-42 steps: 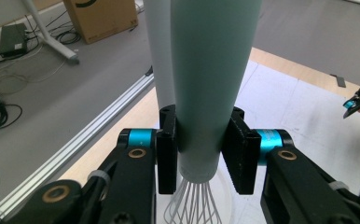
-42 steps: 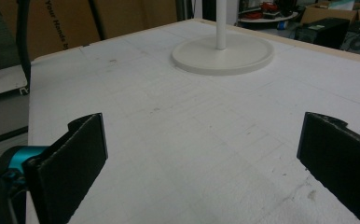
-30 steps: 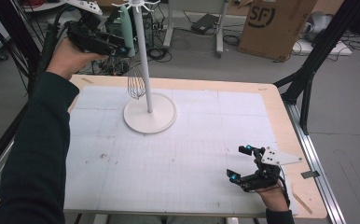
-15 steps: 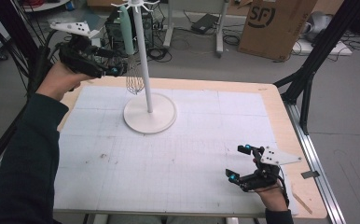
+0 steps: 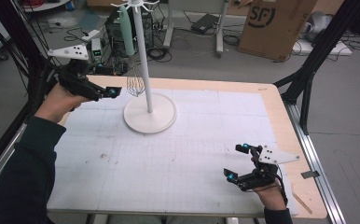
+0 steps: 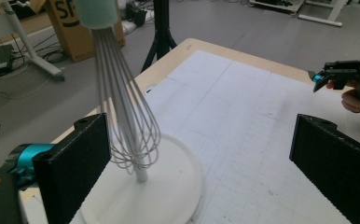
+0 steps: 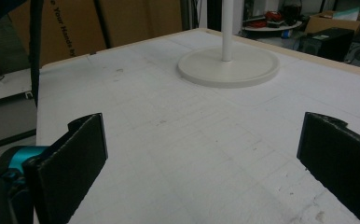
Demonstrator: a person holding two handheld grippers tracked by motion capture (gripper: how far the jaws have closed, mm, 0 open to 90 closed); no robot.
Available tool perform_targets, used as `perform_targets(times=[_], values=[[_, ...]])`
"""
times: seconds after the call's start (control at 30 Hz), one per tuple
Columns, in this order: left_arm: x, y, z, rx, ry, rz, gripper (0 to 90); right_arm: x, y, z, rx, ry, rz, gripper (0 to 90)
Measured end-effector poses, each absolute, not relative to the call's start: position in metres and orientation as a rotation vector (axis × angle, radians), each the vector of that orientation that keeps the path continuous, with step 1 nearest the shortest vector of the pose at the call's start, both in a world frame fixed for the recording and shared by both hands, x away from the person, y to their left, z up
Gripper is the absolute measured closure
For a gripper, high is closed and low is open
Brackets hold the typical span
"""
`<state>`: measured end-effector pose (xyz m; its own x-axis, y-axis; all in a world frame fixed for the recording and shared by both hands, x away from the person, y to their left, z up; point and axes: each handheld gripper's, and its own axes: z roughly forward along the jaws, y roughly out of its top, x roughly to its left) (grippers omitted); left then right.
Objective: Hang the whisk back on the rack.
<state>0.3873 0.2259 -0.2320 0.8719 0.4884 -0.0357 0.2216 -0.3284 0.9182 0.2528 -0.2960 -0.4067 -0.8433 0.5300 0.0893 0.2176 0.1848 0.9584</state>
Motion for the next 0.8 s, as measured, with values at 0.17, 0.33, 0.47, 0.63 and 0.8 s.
perform_targets(times=[0.17, 0.33, 0.47, 0.63, 0.8], values=[[0.377, 0.227, -0.242, 1.916, 0.517, 0.295, 1.7, 0.253, -0.296, -0.406, 0.716, 2.191, 1.708, 0.5], [0.365, 0.229, -0.256, 1.913, 0.511, 0.273, 1.6, 0.253, -0.294, -0.405, 0.716, 2.187, 1.714, 0.5], [0.352, 0.228, -0.27, 1.914, 0.497, 0.268, 1.6, 0.253, -0.292, -0.405, 0.721, 2.19, 1.72, 0.5], [0.34, 0.226, -0.289, 1.905, 0.474, 0.239, 1.7, 0.253, -0.29, -0.405, 0.721, 2.196, 1.728, 0.5], [0.334, 0.222, -0.304, 1.921, 0.47, 0.213, 1.7, 0.252, -0.288, -0.405, 0.723, 2.199, 1.725, 0.4]])
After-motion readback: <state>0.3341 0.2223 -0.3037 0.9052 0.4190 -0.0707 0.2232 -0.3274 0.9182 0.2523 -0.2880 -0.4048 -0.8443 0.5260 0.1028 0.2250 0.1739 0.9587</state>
